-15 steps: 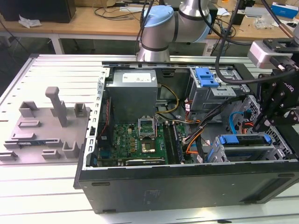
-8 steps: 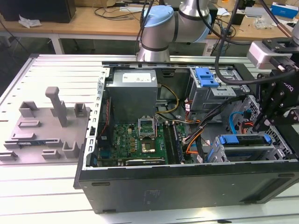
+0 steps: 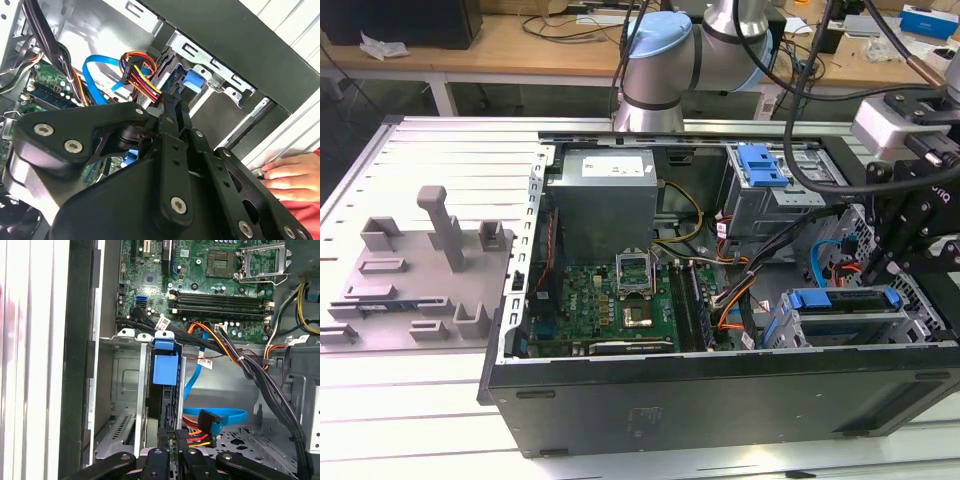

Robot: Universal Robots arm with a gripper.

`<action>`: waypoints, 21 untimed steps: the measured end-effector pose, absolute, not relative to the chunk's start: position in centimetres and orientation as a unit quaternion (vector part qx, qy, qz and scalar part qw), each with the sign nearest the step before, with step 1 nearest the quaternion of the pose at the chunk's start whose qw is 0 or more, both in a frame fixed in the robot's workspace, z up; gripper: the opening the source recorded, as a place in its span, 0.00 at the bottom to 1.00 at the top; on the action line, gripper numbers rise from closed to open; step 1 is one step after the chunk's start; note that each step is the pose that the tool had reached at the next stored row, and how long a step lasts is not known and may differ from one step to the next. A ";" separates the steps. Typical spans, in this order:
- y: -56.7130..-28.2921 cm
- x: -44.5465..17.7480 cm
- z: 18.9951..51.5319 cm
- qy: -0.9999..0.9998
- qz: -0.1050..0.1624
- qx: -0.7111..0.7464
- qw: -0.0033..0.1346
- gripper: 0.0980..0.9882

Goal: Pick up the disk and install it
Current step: 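Insert the first disk wire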

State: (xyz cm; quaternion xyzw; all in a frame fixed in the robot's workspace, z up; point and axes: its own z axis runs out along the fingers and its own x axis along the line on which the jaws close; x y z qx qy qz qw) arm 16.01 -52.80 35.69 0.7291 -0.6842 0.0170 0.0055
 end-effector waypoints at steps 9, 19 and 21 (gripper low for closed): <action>-52.5 16.0 35.7 -0.710 0.021 0.704 0.010 0.07; -52.3 16.0 35.7 -0.724 0.026 0.690 0.016 0.07; -52.3 16.0 35.7 -0.724 0.026 0.690 0.016 0.07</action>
